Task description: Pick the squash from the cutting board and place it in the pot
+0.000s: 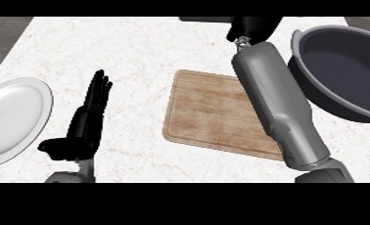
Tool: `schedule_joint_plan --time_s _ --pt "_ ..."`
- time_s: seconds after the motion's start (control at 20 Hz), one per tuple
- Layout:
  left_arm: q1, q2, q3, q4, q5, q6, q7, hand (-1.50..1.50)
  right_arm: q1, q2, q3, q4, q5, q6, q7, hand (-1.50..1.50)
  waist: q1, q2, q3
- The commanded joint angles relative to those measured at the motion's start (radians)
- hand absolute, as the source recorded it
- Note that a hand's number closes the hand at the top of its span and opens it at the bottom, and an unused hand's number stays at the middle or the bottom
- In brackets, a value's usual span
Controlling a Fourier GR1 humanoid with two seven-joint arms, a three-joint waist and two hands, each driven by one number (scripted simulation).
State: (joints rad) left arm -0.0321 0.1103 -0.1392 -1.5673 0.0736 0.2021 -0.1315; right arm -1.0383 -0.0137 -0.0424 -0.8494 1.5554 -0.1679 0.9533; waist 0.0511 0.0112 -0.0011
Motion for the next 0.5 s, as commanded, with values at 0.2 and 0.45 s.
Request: schedule_joint_plan --time_s 0.2,0.45 --pt "0.021 -0.018 0.0 -0.02 -0.011 0.017 0.015 0.0 -0.078 -0.078 -0.08 0.181 0.043 -0.107 0.086 1.5 -0.027 -0.004 0.001" --pt "0.019 -0.013 0.008 -0.02 -0.029 0.021 0.017 0.0 -0.064 -0.147 -0.114 0.182 0.033 -0.124 0.07 1.5 -0.036 -0.007 0.001"
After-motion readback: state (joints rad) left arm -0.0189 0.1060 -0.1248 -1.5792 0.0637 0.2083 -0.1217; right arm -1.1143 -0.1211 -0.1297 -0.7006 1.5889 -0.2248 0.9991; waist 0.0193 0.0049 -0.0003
